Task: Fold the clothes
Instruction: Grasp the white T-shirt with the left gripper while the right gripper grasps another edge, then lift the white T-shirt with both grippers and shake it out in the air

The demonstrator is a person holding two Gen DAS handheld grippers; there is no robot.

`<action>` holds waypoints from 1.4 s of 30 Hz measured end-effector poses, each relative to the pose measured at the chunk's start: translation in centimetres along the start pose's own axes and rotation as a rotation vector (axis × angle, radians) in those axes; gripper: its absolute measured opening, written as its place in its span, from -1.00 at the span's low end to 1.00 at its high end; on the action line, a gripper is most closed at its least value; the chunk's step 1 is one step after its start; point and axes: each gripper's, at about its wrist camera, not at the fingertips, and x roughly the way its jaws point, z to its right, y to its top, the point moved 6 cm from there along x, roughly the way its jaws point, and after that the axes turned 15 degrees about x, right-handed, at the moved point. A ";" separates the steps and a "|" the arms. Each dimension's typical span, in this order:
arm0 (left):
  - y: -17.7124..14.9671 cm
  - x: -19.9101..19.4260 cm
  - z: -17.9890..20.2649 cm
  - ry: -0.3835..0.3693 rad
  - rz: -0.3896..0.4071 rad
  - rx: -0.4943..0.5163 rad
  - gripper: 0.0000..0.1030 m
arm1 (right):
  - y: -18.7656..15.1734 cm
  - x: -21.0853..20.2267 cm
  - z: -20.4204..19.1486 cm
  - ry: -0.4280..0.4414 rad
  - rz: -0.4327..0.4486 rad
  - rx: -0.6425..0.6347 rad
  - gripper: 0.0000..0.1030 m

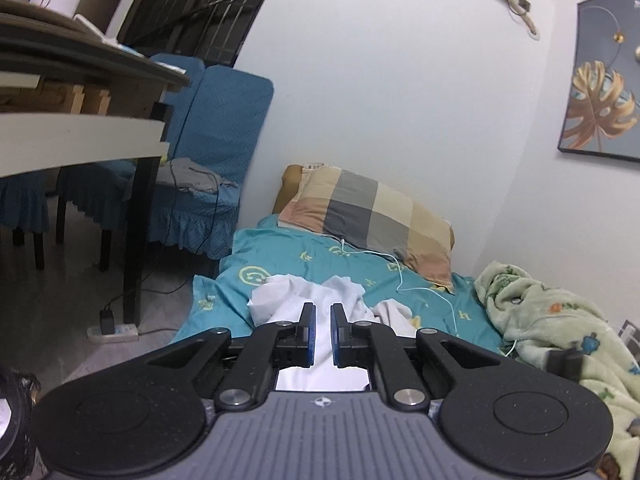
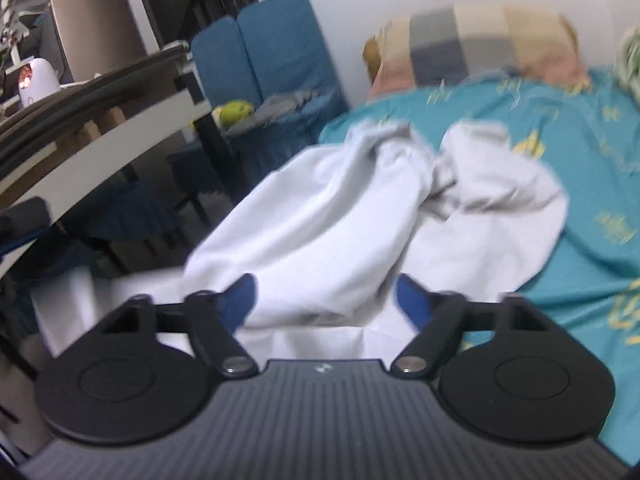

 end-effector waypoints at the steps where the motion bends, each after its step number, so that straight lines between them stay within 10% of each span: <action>1: 0.0 0.3 -0.2 0.002 -0.009 0.000 -0.84 | -0.3 0.7 0.2 -0.005 -0.030 -0.001 0.43; 10: -2.8 3.5 0.2 0.009 -0.174 0.120 -0.47 | -3.2 4.8 0.9 -0.010 -0.145 -0.094 0.45; 19: -7.1 5.2 0.4 0.003 -0.383 0.251 0.29 | -1.5 5.7 0.2 0.054 -0.061 -0.109 -0.76; 24: -8.3 5.6 1.5 0.038 -0.429 0.359 0.34 | 2.4 2.6 -0.5 0.129 0.053 -0.021 -0.83; 42: -9.5 3.8 10.2 -0.212 -0.298 0.552 0.47 | 9.0 -5.2 -4.5 0.218 0.271 -0.014 -0.84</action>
